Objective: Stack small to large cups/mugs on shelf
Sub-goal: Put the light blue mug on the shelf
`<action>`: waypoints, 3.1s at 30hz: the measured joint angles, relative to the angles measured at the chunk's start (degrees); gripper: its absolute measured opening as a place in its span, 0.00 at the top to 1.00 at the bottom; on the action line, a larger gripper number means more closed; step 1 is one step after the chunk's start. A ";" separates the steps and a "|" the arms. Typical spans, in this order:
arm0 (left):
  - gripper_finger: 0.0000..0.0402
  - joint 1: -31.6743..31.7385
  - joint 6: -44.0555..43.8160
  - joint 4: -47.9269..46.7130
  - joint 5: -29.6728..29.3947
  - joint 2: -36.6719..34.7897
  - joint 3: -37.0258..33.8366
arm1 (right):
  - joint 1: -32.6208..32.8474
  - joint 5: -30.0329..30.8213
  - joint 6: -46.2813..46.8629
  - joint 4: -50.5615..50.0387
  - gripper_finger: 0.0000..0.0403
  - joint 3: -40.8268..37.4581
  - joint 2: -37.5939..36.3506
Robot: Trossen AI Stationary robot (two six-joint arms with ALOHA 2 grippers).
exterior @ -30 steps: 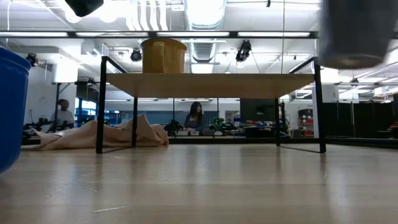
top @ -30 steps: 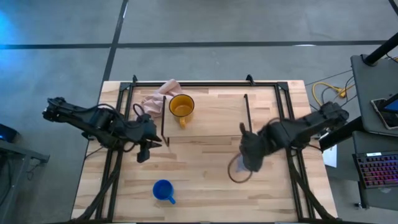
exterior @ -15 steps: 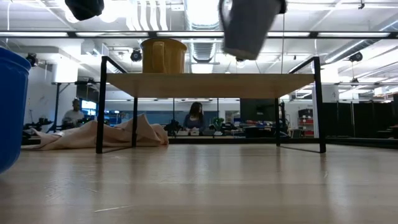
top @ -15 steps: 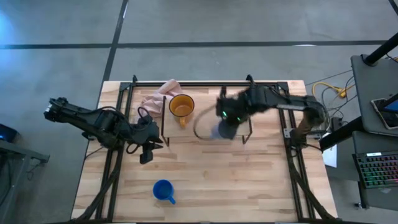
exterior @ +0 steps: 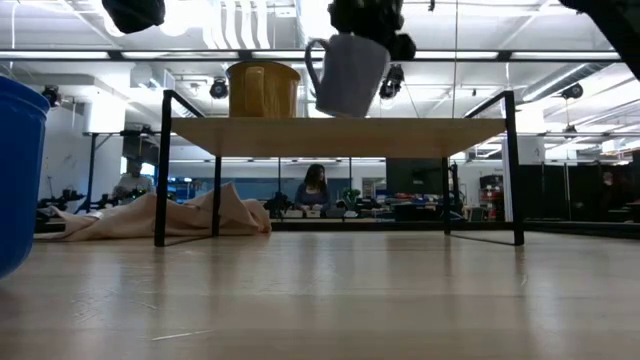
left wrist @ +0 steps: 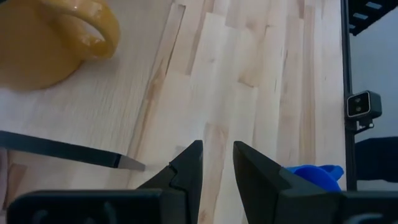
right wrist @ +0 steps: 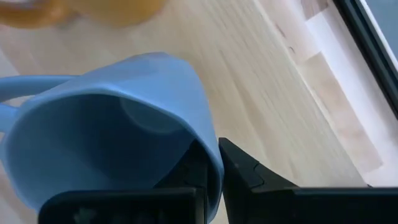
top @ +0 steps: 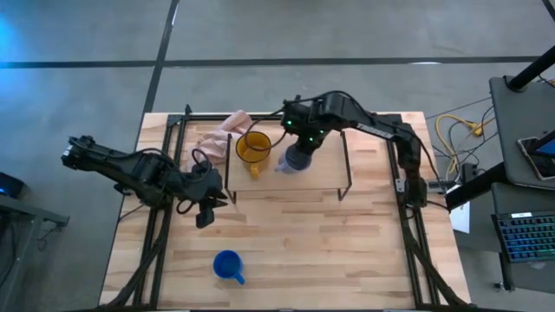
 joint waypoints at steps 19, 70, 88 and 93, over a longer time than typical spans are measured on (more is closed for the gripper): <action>0.81 0.00 -0.11 0.03 -2.23 -0.33 0.00 | -1.36 -1.08 0.80 0.19 0.96 -6.88 -4.19; 0.81 0.00 0.04 0.06 -2.55 -0.33 0.00 | 2.28 8.78 10.63 0.14 0.98 -0.86 -9.20; 0.81 0.26 13.54 9.65 -4.10 -0.04 0.00 | 18.09 7.89 35.33 1.56 0.98 -12.15 -9.65; 0.81 0.53 18.13 19.06 -3.82 -0.25 0.03 | 20.24 9.68 39.69 1.32 0.98 -12.63 -10.98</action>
